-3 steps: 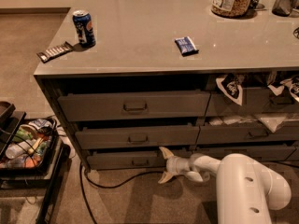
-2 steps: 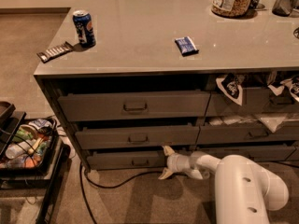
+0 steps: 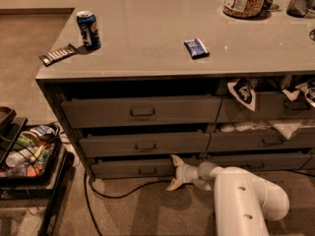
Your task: Open bottom drawer
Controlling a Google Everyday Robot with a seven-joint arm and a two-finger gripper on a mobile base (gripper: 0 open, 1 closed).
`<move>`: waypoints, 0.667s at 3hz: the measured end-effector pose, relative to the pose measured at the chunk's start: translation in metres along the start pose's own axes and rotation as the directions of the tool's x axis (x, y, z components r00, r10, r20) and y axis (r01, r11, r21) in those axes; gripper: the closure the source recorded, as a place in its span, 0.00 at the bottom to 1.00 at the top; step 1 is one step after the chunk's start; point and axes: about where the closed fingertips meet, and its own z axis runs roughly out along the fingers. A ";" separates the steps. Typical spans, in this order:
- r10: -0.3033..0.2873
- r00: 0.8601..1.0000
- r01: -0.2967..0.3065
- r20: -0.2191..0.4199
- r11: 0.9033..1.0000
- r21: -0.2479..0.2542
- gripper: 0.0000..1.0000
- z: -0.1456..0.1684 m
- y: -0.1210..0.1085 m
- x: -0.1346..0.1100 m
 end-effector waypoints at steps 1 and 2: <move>0.000 1.000 0.000 0.000 1.000 0.000 0.00 0.000 0.000 0.000; -0.021 1.000 0.021 0.013 1.000 0.013 0.00 0.003 -0.016 -0.009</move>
Offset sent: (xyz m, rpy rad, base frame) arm 0.0315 0.0072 0.0269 0.0075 -0.0617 0.0175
